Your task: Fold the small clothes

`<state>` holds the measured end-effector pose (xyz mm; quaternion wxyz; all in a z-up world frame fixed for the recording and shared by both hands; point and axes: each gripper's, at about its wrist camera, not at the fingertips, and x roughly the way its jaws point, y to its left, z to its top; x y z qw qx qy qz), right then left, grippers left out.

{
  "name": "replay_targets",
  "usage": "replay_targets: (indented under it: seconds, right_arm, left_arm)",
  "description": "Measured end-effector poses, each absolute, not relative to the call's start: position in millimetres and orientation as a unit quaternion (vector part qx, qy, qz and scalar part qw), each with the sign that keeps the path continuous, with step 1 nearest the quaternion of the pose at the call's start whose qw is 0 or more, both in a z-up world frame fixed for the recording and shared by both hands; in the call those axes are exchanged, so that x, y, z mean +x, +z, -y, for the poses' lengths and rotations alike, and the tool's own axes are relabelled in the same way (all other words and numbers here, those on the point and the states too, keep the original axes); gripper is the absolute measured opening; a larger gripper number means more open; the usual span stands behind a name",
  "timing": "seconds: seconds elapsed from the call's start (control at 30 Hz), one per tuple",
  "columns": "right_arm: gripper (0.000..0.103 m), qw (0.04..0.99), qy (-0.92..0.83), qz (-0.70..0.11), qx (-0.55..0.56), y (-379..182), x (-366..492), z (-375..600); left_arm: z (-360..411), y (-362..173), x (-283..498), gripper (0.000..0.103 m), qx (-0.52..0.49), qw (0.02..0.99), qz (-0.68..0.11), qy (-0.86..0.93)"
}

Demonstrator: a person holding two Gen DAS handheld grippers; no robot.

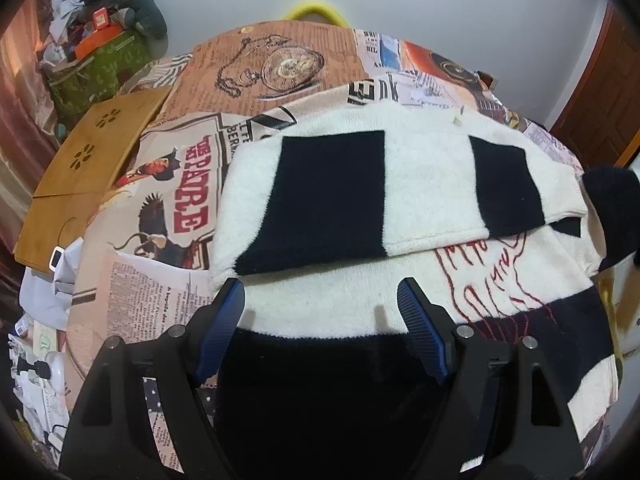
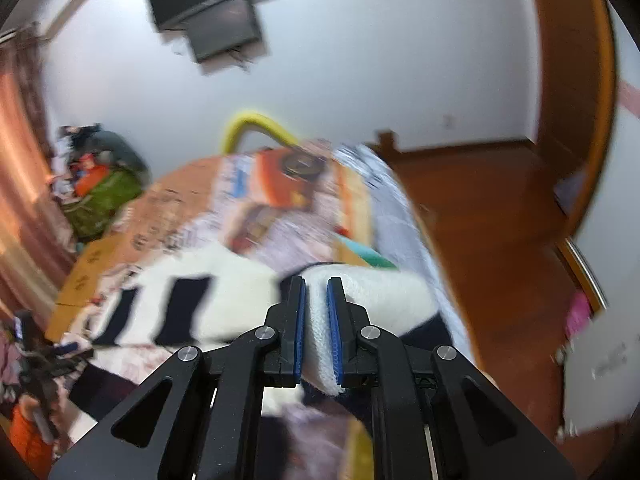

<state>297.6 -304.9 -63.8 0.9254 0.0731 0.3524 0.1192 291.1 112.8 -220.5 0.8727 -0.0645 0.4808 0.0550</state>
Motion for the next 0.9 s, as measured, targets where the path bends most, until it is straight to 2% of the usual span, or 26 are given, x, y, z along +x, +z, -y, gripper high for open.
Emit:
replay_targets:
  seconds: [0.07,0.1,0.23,0.4,0.5,0.63,0.7,0.77,0.83,0.9]
  right_arm:
    - [0.008,0.924,0.153,-0.344,0.066,-57,305,277]
    - [0.003,0.922,0.167,-0.343,0.063,-56,306,265]
    - [0.003,0.902,0.236,-0.358,0.050,-68,318,201]
    - [0.003,0.865,0.287,-0.411,0.029,-116,323,138]
    - [0.003,0.849,0.295,-0.437,0.028,-137,322,127]
    - [0.004,0.854,0.281,-0.437,0.020,-134,311,143]
    - [0.009,0.866,0.260,-0.427,0.015,-128,306,164]
    - [0.018,0.877,0.238,-0.418,0.018,-119,302,184]
    - [0.032,0.889,0.206,-0.407,0.024,-115,298,212]
    - [0.035,0.900,0.173,-0.399,0.030,-112,291,241]
  left_arm:
    - [-114,-219,289,0.078,-0.062,0.875,-0.477,0.056]
    - [-115,-218,288,0.078,-0.061,0.876,-0.476,0.058]
    - [-120,-215,283,0.078,-0.059,0.878,-0.471,0.059]
    - [-127,-215,276,0.078,-0.063,0.877,-0.472,0.062]
    - [-129,-214,276,0.078,-0.065,0.876,-0.475,0.061]
    - [-118,-207,282,0.078,-0.054,0.877,-0.474,0.054]
    - [-104,-200,288,0.078,-0.040,0.881,-0.468,0.046]
    - [-87,-193,294,0.078,-0.028,0.885,-0.464,0.033]
    - [-65,-187,303,0.079,-0.016,0.887,-0.461,0.011]
    - [-38,-182,312,0.082,0.001,0.888,-0.459,-0.012]
